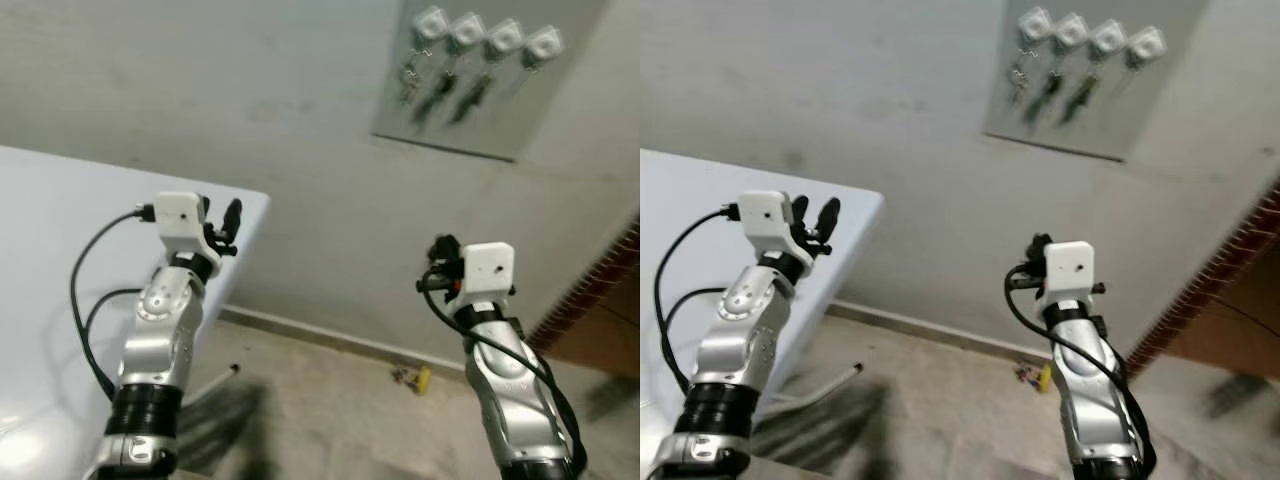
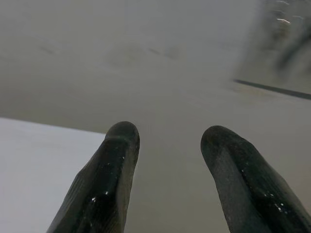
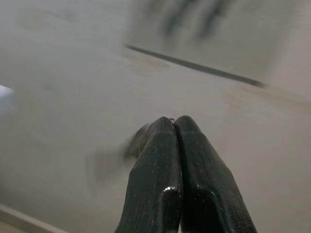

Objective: Hang keys on a hook

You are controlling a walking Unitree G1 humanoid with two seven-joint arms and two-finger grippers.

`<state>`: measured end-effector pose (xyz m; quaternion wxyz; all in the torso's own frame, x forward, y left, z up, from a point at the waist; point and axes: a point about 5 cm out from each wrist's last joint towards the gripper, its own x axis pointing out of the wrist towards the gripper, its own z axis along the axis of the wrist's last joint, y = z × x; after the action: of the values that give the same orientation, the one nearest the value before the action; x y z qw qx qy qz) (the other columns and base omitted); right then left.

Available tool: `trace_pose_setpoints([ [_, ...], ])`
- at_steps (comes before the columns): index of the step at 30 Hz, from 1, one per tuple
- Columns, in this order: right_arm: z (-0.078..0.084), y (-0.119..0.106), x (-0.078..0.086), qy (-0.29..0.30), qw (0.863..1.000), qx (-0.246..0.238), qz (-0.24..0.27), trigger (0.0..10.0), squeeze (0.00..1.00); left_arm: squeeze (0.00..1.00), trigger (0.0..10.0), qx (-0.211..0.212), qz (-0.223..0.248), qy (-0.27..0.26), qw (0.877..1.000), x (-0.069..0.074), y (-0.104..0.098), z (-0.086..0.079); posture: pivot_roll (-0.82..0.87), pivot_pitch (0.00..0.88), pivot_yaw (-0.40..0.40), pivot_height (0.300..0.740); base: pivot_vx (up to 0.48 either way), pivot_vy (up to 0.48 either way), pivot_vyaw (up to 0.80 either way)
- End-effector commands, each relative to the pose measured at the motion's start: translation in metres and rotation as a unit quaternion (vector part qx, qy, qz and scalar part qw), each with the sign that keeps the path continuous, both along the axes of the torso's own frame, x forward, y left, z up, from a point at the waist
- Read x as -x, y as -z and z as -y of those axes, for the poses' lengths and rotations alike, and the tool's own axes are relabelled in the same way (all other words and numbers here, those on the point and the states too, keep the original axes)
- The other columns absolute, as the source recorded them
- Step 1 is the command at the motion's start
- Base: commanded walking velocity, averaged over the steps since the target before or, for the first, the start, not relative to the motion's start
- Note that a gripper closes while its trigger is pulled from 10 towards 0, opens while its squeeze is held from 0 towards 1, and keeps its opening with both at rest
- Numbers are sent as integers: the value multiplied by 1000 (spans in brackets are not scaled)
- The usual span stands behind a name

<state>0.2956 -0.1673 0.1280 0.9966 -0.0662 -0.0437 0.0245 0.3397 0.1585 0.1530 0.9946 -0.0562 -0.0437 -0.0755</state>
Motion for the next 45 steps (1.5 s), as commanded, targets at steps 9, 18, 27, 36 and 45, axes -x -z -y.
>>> trace_pose_setpoints([
  [9, 2, -4, -2, 7, 1000, -4, 2, 10000, 0, 0, 10000, -10, -10, 2, 1000, 2, -2, 4, -121, 0, -54, 740, 0, 0, -724],
  [18, 14, 6, 1, 55, 998, -35, -21, 10000, 0, 0, 10000, -13, -22, 42, 999, 12, 6, 19, -127, 0, -34, 740, 0, 0, -74],
  [27, 16, 7, 7, 46, 996, -57, -45, 10000, 0, 0, 10000, -7, -47, 72, 996, 19, 10, 19, -140, 0, -28, 740, 0, 0, 0],
  [36, 6, 8, 10, 31, 998, -40, -42, 10000, 0, 0, 10000, 1, -51, 71, 996, 18, 7, 20, -133, 0, -33, 740, 28, 0, 0],
  [45, 3, 3, 10, 15, 999, -43, -27, 10000, 0, 0, 10000, -5, -56, 75, 996, 20, 7, 20, -122, 0, -35, 740, 274, 0, 0],
])
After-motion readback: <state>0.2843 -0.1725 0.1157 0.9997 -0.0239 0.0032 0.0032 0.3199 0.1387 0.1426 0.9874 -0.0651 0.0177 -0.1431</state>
